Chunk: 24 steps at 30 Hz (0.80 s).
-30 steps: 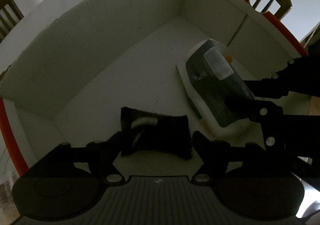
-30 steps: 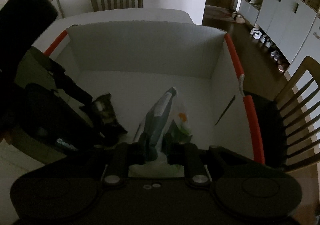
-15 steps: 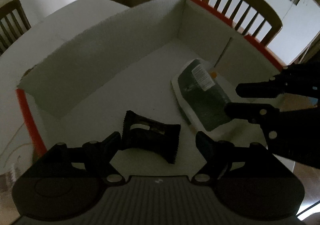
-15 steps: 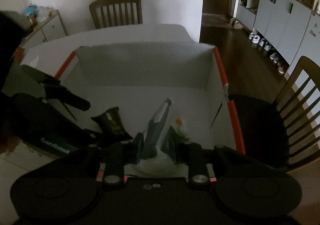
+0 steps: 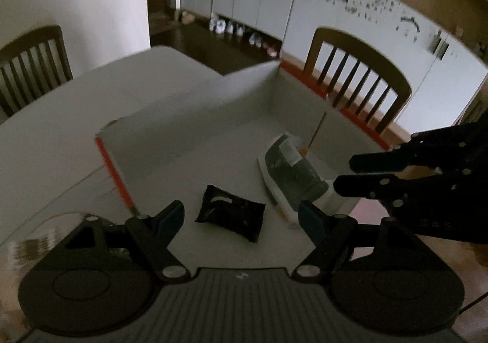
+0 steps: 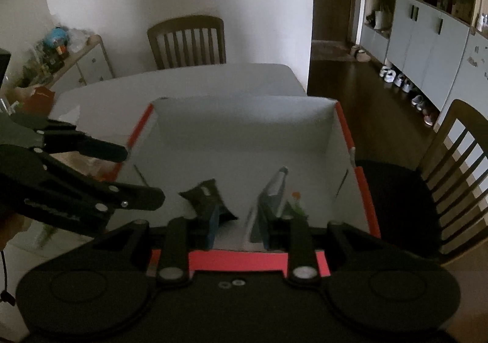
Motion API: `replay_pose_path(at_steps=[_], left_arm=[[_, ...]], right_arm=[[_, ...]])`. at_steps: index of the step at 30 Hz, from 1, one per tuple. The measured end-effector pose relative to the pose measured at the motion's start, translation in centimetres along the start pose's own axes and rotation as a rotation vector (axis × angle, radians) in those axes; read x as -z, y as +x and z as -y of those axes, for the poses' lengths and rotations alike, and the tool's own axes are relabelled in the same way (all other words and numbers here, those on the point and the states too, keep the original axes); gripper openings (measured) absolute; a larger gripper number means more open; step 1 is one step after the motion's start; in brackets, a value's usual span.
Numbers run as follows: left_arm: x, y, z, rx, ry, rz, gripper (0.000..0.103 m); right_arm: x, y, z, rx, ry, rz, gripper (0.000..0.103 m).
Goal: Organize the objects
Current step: 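Withdraw both open tools from the box back over the table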
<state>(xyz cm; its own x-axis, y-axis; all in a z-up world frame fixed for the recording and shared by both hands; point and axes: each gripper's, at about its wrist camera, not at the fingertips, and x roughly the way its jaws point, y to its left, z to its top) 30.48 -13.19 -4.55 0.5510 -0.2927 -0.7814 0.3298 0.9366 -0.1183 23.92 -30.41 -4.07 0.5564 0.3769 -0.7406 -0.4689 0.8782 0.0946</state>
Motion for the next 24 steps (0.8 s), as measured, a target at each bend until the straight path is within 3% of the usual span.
replay_pose_path(at_steps=[13, 20, 24], left_arm=[[5.5, -8.7, -5.0, -0.062, -0.077, 0.137, 0.081], [9.7, -12.4, -8.4, -0.088, -0.111, 0.156, 0.082], [12.0, -14.0, -10.4, -0.108, -0.129, 0.163, 0.082]], right_arm=[[1.3, -2.4, -8.4, -0.044, 0.021, 0.048, 0.03], [2.3, -3.2, -12.9, -0.057, 0.019, 0.066, 0.056], [2.9, -3.2, -15.2, -0.051, 0.023, 0.066, 0.062]])
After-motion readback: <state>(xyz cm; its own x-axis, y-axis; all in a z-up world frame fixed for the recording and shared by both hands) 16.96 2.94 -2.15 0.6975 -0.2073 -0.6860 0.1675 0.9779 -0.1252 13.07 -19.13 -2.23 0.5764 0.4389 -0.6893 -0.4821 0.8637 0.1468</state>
